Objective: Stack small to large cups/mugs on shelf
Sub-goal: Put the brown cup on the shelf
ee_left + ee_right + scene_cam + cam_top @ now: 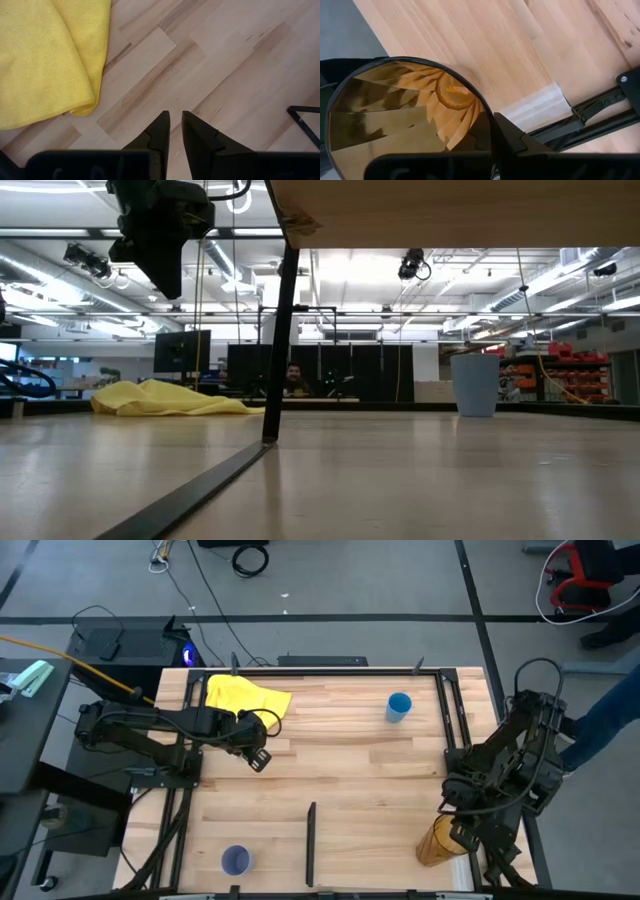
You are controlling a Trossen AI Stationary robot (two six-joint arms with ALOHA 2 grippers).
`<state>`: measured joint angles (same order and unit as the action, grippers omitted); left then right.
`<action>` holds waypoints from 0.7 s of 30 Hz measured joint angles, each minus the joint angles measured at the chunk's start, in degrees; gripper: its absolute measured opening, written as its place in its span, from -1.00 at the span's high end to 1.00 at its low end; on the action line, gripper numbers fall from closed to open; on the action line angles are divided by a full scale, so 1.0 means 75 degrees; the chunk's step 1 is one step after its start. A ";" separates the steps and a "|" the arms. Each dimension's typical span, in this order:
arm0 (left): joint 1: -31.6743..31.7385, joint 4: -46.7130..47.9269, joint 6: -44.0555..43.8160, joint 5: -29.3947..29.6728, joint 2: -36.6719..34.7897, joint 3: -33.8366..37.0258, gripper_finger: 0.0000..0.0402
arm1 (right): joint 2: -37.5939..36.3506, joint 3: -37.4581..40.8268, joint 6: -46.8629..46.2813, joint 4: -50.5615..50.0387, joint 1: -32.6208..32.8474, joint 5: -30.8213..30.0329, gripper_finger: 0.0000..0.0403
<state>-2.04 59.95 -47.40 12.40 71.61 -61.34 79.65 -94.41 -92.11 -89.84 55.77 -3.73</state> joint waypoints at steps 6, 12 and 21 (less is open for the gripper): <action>0.0000 -0.0017 0.0000 0.0000 0.0000 0.0000 0.72 | -0.0177 0.0027 -0.0452 -0.0119 0.0000 0.0031 0.89; 0.0000 -0.0022 -0.0003 0.0000 0.0000 0.0000 0.75 | -0.0226 0.0027 -0.0492 -0.0053 0.0000 0.0027 0.74; 0.0000 -0.0025 -0.0003 0.0000 0.0000 0.0000 0.71 | -0.0226 0.0024 -0.0438 -0.0035 0.0003 0.0144 0.65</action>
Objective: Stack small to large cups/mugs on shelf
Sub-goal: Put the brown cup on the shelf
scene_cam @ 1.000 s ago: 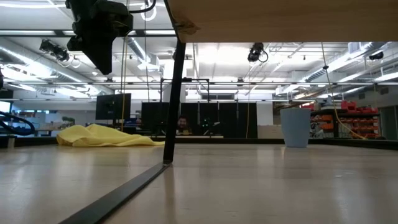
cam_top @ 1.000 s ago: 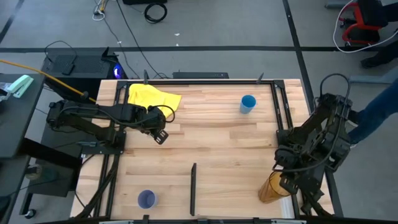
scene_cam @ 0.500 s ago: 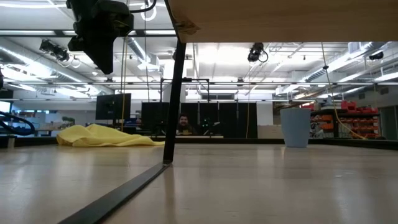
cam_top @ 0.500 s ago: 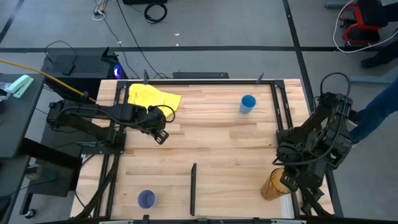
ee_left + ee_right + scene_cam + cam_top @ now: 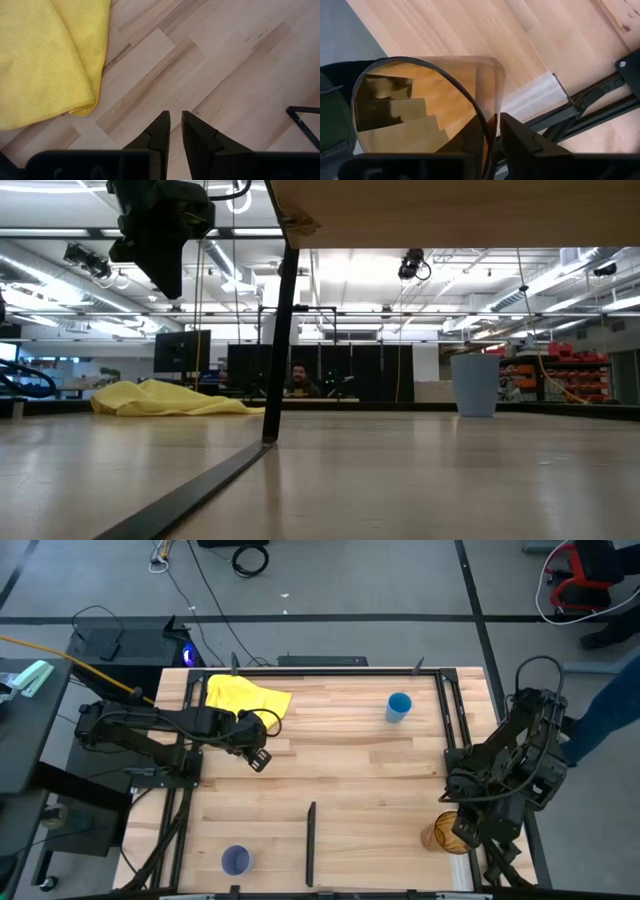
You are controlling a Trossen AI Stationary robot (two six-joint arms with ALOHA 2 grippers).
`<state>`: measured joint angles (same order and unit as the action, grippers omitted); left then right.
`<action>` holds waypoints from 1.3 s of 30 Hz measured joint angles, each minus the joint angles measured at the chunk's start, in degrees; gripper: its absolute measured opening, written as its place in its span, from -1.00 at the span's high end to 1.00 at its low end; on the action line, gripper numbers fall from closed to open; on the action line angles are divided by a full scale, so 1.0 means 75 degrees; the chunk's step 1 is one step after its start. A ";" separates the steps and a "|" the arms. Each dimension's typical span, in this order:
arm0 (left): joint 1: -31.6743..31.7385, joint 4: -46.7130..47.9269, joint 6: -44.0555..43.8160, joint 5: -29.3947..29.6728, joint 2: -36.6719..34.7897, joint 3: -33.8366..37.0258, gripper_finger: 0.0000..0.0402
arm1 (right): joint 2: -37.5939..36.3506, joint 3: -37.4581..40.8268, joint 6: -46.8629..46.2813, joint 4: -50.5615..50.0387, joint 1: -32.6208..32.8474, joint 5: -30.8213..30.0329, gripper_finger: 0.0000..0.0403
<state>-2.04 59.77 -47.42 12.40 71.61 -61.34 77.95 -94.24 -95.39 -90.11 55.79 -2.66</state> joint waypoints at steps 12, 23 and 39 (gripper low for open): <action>0.0000 -0.0006 -0.0047 0.0000 0.0000 0.0000 0.72 | 0.0000 -0.0009 -0.0011 0.0027 0.0000 0.0208 0.40; -0.0002 -0.0044 -0.0157 0.0000 0.0001 0.0003 0.72 | -0.0015 -0.0516 -0.0393 0.0144 0.0000 0.0346 0.24; 0.0000 -0.0178 -0.0137 0.0000 0.0001 0.0003 0.71 | -0.0070 -0.1273 -0.0443 0.0012 -0.0181 -0.1324 0.31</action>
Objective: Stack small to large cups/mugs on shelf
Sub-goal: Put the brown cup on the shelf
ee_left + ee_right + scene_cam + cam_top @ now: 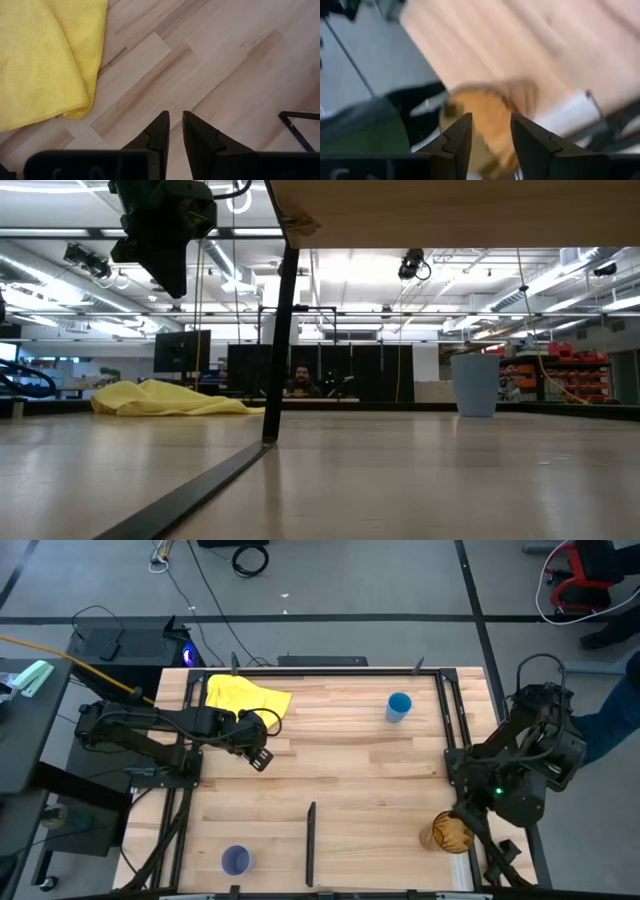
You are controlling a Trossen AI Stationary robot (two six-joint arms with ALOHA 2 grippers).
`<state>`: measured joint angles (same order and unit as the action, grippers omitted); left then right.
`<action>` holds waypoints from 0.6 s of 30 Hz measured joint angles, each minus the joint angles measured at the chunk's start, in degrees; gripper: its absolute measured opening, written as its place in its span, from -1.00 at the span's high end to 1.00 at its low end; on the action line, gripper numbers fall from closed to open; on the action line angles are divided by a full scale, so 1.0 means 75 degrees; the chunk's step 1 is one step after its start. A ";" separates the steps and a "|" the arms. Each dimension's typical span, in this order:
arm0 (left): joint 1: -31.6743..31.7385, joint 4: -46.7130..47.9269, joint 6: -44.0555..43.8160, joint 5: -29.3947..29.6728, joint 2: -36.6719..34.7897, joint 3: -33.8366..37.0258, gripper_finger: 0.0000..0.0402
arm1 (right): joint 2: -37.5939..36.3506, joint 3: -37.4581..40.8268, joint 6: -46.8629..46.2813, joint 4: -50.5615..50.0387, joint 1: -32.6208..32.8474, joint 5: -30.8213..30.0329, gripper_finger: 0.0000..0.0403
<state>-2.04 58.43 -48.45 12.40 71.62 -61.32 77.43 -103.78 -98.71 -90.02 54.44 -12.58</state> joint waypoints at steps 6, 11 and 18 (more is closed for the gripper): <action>-0.0001 -0.0133 -0.0003 0.0000 0.0002 0.0000 0.72 | 0.0006 0.0002 0.0999 0.0000 -0.0780 -0.0600 0.52; 0.0000 -0.0194 -0.0055 0.0000 0.0002 0.0000 0.71 | 0.0068 0.0007 0.2470 0.0002 -0.1721 -0.0544 0.92; -0.0013 -0.0195 -0.0096 -0.0002 0.0002 0.0000 0.76 | 0.0100 0.0649 0.3414 -0.0001 -0.2375 0.1275 0.98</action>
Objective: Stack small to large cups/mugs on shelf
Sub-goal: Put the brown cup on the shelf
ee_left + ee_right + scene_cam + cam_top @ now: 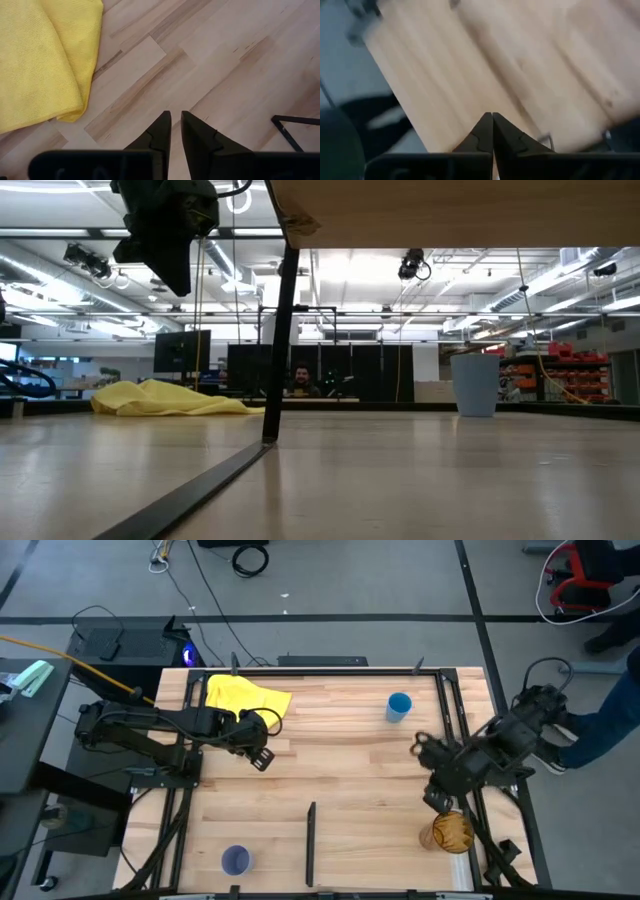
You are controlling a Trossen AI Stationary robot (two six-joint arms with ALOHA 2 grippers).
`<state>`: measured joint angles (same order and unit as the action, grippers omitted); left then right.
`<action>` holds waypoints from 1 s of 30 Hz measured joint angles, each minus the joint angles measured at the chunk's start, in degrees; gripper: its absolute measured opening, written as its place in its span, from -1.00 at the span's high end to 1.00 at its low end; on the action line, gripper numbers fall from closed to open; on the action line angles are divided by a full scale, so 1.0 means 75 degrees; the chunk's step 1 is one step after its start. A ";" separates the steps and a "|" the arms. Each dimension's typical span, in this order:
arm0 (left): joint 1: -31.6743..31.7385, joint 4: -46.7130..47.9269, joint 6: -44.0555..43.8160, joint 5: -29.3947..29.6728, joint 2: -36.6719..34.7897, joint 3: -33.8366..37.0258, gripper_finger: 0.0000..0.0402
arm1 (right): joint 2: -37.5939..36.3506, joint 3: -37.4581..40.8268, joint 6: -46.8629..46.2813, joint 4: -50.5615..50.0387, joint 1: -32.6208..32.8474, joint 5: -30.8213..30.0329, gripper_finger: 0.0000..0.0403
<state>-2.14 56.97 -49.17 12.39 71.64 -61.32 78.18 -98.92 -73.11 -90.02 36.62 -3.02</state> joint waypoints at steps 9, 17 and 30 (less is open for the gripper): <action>0.0001 0.0003 -0.0020 0.0002 0.0000 0.0000 0.74 | 0.0104 0.0330 -0.0223 0.0027 0.0387 0.0649 0.98; 0.0003 0.0003 -0.0022 0.0002 0.0000 0.0000 0.75 | 0.0089 0.0331 -0.0914 -0.0002 0.1037 0.0892 0.99; 0.0004 0.0003 -0.0175 -0.0001 0.0000 0.0000 0.74 | 0.0089 0.0330 -0.1836 0.0001 0.1702 0.0882 1.00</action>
<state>-2.11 56.99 -50.48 12.38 71.64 -61.32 78.85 -96.44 -86.88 -90.02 49.39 3.59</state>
